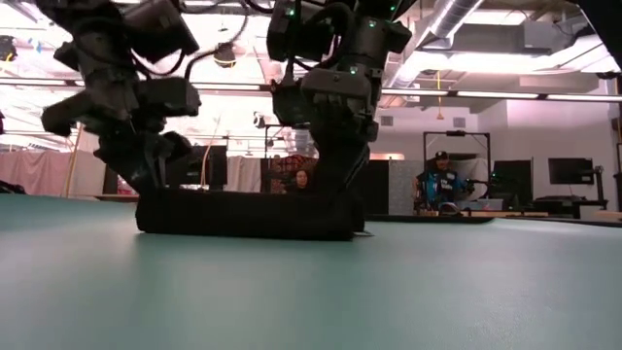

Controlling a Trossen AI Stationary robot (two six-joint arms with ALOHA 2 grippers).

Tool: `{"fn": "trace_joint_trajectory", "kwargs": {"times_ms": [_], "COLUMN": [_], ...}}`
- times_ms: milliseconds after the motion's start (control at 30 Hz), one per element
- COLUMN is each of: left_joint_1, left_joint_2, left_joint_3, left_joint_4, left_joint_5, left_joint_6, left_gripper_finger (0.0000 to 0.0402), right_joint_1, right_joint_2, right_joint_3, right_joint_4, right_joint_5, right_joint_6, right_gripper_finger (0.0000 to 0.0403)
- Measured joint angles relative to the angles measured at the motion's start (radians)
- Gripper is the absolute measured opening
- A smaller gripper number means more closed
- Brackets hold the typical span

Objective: Roll towel
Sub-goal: Roll the black towel

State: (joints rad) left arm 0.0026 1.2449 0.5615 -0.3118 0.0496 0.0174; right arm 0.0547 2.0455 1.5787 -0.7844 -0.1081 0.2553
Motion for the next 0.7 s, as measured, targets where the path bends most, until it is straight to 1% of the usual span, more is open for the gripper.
{"fn": "trace_joint_trajectory", "kwargs": {"times_ms": [133, 300, 433, 700], "left_joint_1": [0.046, 0.089, 0.124, 0.191], "left_joint_2": [0.0, 0.0, 0.0, 0.0], "left_joint_3": [-0.057, -0.11, -0.119, -0.12], "left_joint_4": [0.06, 0.127, 0.141, 0.142], "left_joint_5": [0.039, 0.058, 0.086, 0.116], "left_joint_6": [-0.004, -0.004, 0.004, 0.022], "left_gripper_finger": [0.0, 0.0, 0.0, 0.0], "right_joint_1": [-0.011, -0.034, -0.068, -0.111], "right_joint_2": [0.001, 0.017, 0.027, 0.074], "right_joint_3": [0.0, 0.0, 0.0, 0.004], "right_joint_4": [-0.004, 0.0, -0.011, -0.008], "right_joint_5": [0.0, -0.027, -0.053, -0.107], "right_joint_6": [-0.01, -0.017, 0.007, -0.009], "right_gripper_finger": [0.0018, 0.0018, 0.0018, 0.0018]}}
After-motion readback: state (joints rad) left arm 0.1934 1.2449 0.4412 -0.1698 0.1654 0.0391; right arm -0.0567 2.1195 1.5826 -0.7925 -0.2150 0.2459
